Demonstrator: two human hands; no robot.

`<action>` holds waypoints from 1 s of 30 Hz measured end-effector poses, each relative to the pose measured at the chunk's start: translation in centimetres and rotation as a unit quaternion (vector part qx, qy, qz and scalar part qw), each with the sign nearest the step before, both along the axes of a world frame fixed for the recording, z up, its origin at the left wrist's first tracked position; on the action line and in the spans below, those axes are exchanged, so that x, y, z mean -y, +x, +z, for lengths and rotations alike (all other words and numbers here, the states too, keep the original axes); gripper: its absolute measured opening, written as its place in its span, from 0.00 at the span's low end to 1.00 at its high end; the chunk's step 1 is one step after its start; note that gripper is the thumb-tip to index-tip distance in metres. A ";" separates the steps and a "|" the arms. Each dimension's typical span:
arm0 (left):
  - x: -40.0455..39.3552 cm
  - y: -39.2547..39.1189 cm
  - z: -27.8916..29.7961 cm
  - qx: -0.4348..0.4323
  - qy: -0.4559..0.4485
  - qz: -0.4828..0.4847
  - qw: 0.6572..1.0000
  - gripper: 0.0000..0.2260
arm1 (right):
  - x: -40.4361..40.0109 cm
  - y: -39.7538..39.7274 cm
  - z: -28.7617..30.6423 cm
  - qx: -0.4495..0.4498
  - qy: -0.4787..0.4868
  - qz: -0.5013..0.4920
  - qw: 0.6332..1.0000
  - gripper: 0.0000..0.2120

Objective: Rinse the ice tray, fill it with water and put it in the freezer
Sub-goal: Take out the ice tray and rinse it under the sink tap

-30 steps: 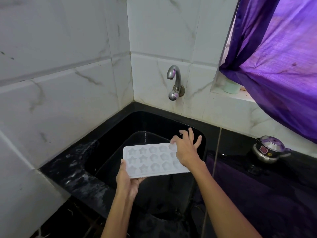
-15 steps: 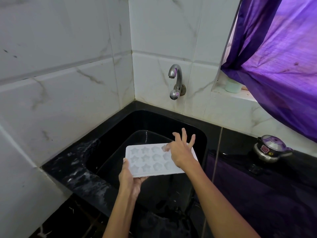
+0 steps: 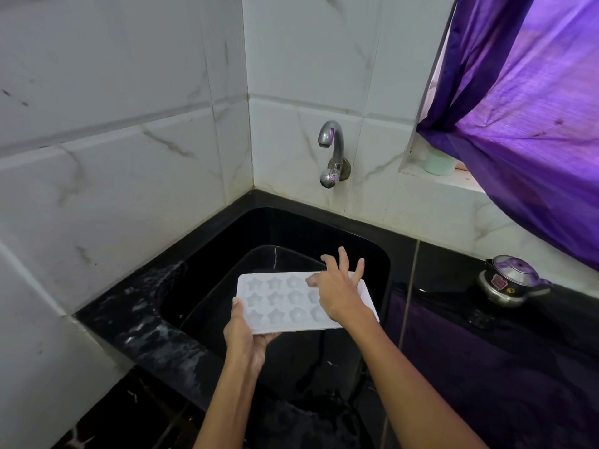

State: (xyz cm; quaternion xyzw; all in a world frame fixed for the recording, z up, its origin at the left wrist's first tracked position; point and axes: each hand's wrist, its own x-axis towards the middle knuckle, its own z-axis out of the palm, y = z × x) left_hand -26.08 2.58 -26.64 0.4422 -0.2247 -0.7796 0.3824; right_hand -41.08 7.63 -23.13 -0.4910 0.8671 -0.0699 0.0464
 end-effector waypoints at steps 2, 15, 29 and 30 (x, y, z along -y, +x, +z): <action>-0.1 0.0 0.1 0.000 0.002 0.000 1.000 0.17 | 0.0 -0.2 -0.1 0.004 0.001 0.001 1.000 0.31; -0.1 -0.5 0.2 0.008 -0.003 0.002 1.000 0.16 | 0.2 -0.6 -0.2 0.008 0.003 -0.007 1.000 0.34; -0.3 -1.0 0.4 0.012 -0.008 0.017 1.000 0.15 | 0.0 -1.1 -0.5 0.017 0.006 -0.012 1.000 0.36; -0.3 -1.0 0.4 0.012 -0.009 0.016 1.000 0.15 | -0.1 -1.2 -0.4 0.017 0.005 -0.010 1.000 0.35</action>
